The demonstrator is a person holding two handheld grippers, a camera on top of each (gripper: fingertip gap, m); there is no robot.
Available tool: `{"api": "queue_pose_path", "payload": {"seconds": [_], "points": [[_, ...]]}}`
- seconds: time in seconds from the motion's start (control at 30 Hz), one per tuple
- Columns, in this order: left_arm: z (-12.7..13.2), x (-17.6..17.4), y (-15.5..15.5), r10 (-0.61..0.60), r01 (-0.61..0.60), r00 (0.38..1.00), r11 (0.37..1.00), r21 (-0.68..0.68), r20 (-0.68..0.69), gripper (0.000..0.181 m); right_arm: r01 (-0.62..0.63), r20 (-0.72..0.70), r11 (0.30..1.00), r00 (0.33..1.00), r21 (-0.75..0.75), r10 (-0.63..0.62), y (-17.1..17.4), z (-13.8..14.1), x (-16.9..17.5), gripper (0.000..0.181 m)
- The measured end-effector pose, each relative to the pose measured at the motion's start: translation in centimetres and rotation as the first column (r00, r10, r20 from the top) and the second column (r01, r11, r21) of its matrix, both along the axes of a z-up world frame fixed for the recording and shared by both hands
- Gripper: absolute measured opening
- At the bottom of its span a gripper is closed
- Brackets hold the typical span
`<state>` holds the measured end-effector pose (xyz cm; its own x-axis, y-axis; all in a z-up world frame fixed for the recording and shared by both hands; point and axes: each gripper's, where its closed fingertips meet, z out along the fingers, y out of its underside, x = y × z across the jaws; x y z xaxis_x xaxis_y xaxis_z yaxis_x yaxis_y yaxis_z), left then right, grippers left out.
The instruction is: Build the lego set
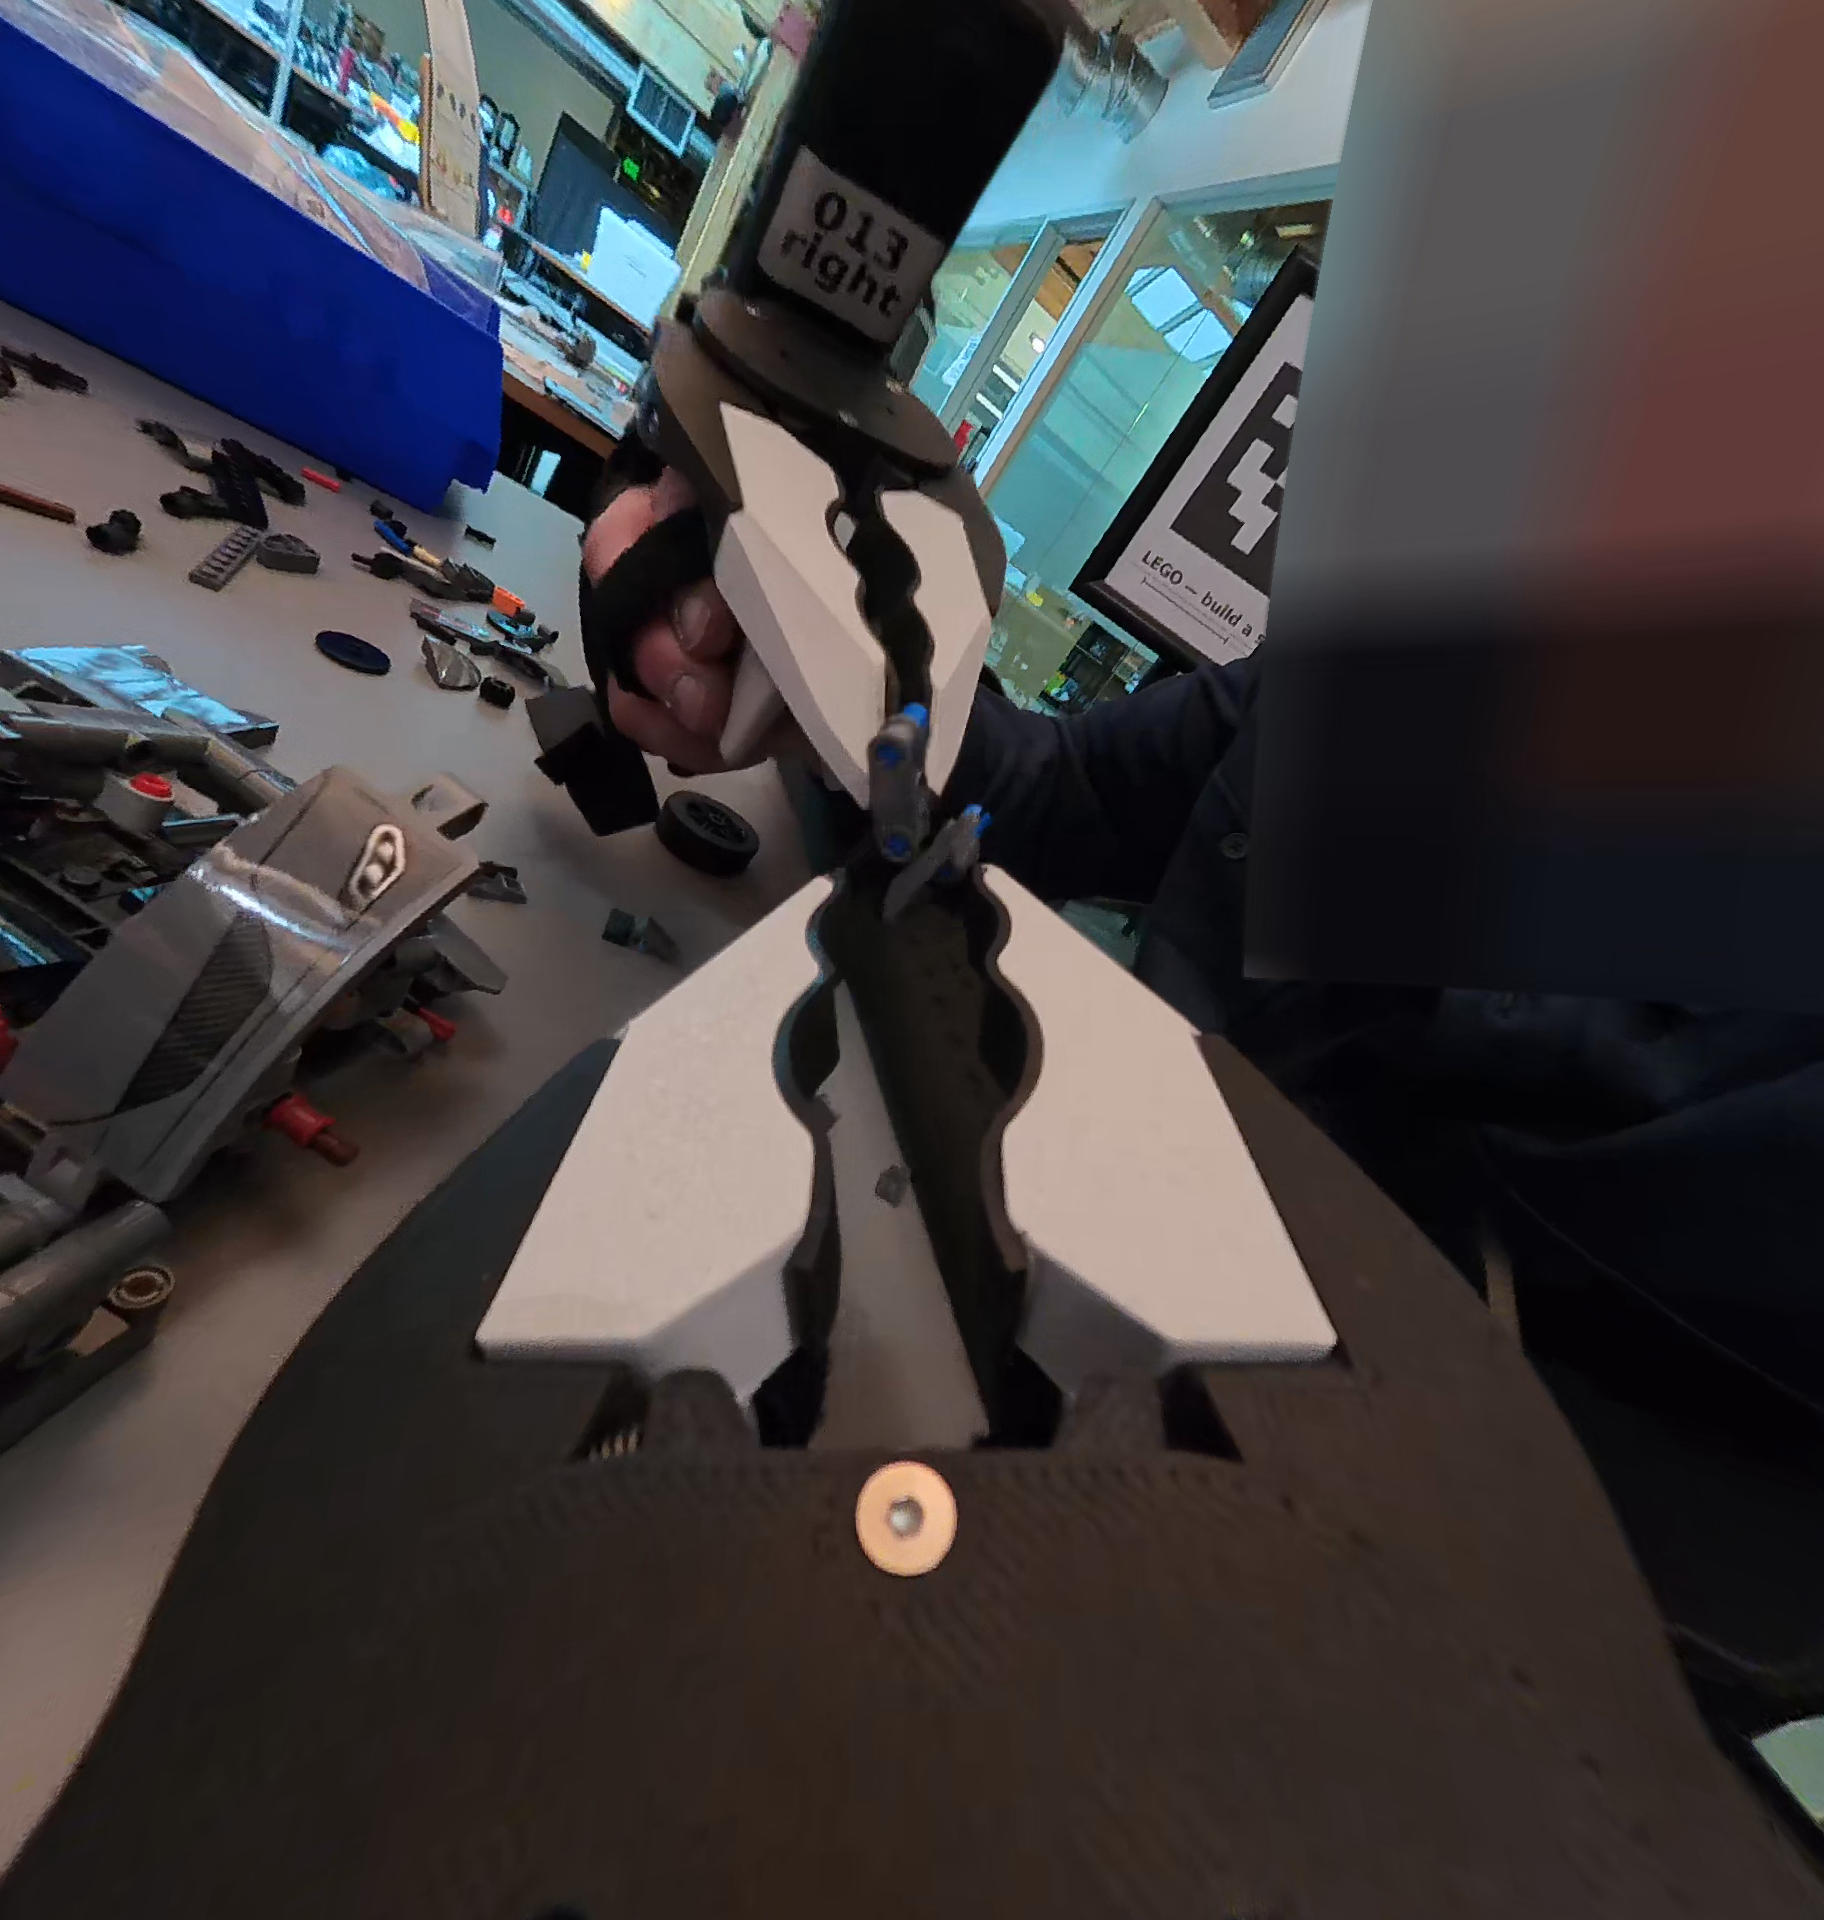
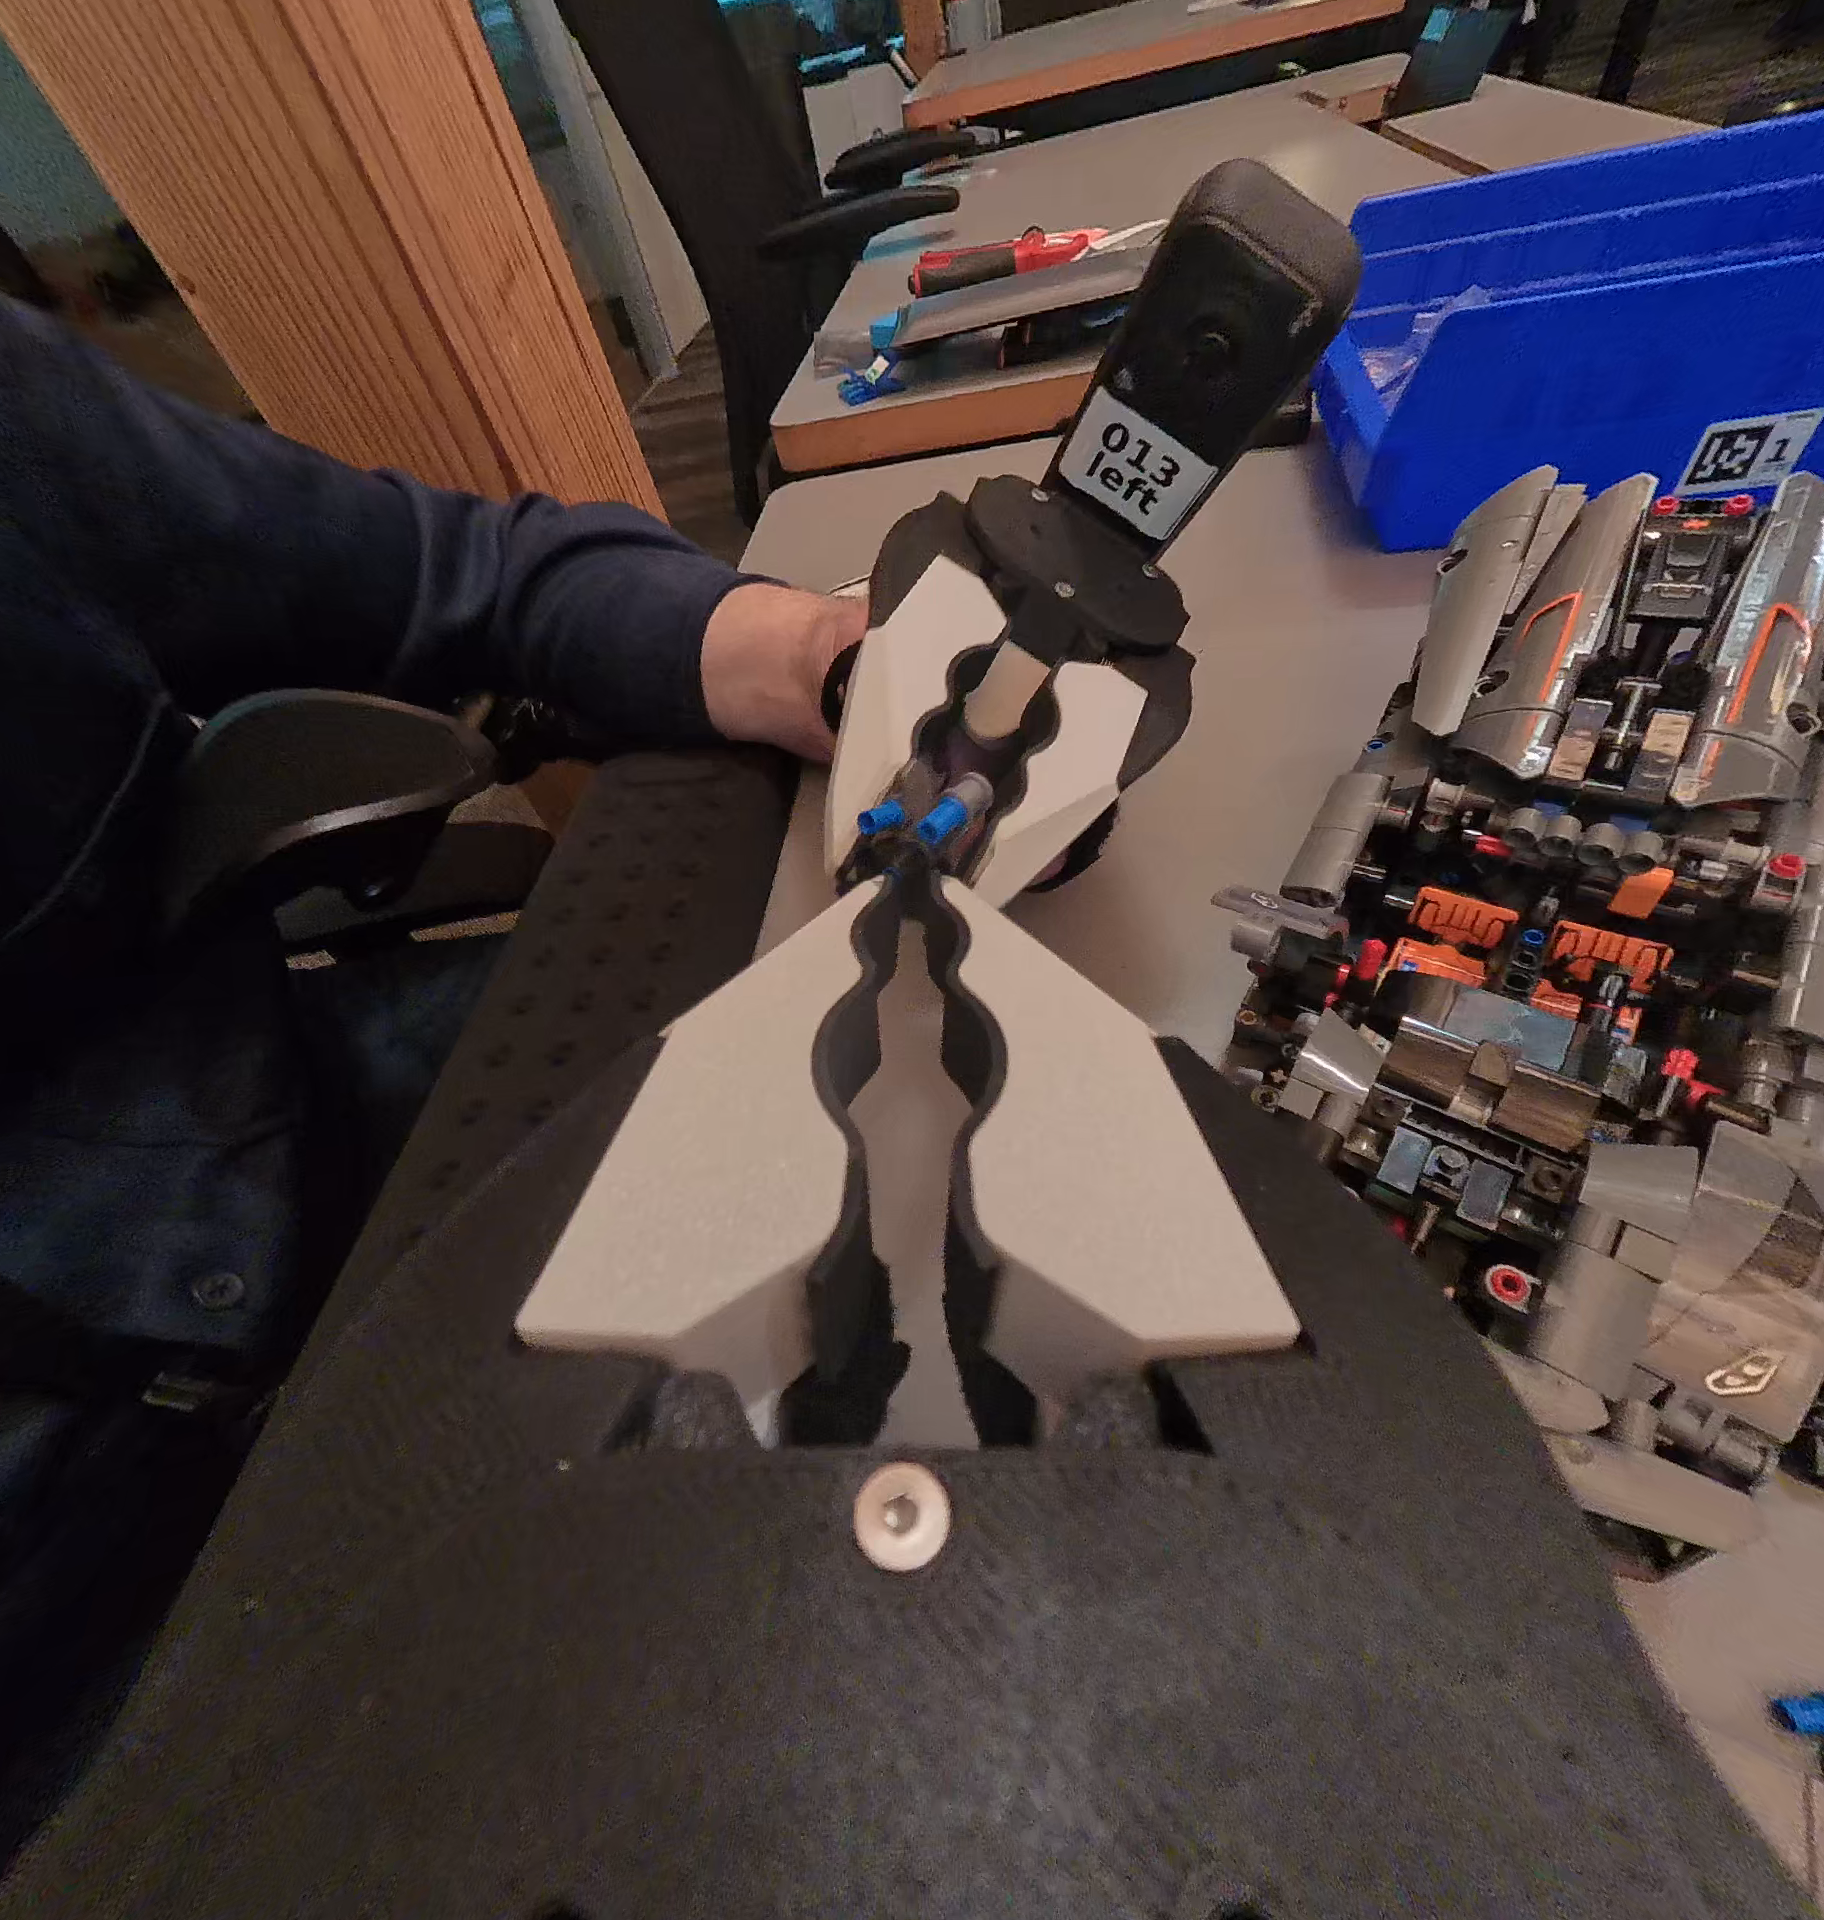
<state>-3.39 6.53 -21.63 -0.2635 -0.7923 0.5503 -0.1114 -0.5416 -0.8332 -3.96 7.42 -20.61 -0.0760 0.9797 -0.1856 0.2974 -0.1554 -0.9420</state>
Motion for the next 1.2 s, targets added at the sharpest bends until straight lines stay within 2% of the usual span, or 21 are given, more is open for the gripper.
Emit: {"api": "queue_pose_path", "payload": {"seconds": [0.27, 0.53, 0.67, 0.83, 1.07, 1.13, 1.2], "points": [[-0.7, 0.3, -0.2, 0.01, -0.008, 0.999, 0.998, 0.057, -0.046, 0.019, -0.009, 0.009, 0.999, 1.0, -0.041, 0.009, -0.1, -0.3, 0.0, 0.003], [-0.4, 0.2, -0.2, 0.016, -0.015, 1.0, 0.997, 0.072, -0.023, 0.014, -0.004, -0.014, 1.0, 1.0, -0.021, 0.004, -0.1, 0.0, -0.1, 0.007], [-0.1, 0.1, 0.1, 0.033, -0.032, 0.999, 0.997, 0.068, -0.016, 0.014, 0.02, 0.001, 0.997, 1.0, 0.077, -0.02, -0.1, 0.1, -0.2, 0.016], [-0.7, 0.1, 0.9, 0.077, -0.074, 0.996, 0.995, 0.066, -0.047, 0.014, 0.097, 0.072, 0.967, 0.991, 0.236, -0.117, 0.8, -0.7, -0.4, 0.022], [-0.9, 0.2, 0.8, 0.073, -0.068, 0.995, 0.995, 0.078, -0.067, 0.013, 0.082, 0.089, 0.955, 0.99, 0.286, -0.112, 0.5, -1.0, -0.4, 0.023], [-1.1, 0.3, 0.5, 0.063, -0.057, 0.995, 0.995, 0.084, -0.08, 0.016, 0.081, 0.081, 0.957, 0.991, 0.28, -0.107, 0.6, -1.0, -0.3, 0.013], [-1.3, 0.6, 0.2, 0.055, -0.046, 0.994, 0.994, 0.103, -0.093, 0.016, 0.063, 0.072, 0.961, 0.994, 0.269, -0.085, 0.2, -1.0, -0.4, 0.013]]}}
